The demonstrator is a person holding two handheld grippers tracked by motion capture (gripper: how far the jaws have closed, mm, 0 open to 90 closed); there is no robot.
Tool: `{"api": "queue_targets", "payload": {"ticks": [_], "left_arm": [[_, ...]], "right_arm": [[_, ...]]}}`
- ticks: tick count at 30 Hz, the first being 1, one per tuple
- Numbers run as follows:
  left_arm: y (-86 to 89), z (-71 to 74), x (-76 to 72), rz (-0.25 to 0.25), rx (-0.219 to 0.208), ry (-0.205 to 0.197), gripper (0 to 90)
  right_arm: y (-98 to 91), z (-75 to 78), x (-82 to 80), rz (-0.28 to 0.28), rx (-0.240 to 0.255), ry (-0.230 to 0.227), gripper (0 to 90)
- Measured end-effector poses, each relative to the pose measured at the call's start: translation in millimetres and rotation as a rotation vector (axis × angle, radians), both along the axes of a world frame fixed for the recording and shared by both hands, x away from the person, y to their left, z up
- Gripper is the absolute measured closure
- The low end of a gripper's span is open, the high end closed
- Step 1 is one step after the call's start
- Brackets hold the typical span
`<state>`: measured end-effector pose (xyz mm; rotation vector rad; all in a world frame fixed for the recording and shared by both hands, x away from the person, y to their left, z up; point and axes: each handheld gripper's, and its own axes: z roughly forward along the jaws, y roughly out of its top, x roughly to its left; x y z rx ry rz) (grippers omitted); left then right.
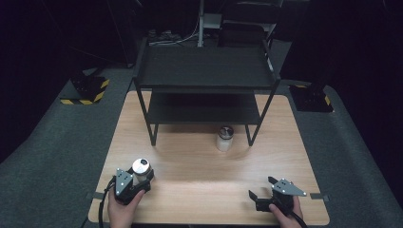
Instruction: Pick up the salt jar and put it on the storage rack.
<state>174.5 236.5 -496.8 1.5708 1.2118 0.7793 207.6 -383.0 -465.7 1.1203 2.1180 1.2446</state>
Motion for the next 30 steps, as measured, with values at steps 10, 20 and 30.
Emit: {"api": "queue_targets", "payload": {"ticks": [10, 20, 30], "left_arm": [[-7.0, 6.4, -2.9, 0.001, 0.001, 0.002, 31.1], [-30.2, 32.7, -8.6, -0.042, 0.008, -0.02, 31.2], [-55.8, 57.7, 2.0, -0.09, 0.01, -0.028, 31.2]], "right_arm": [[-4.6, -1.9, 0.0, 0.002, 0.027, -0.001, 0.5], [-8.7, -4.4, -2.7, -0.001, 0.044, -0.016, 0.5], [-12.3, -4.0, -1.1, 0.003, 0.048, -0.008, 0.4]]}}
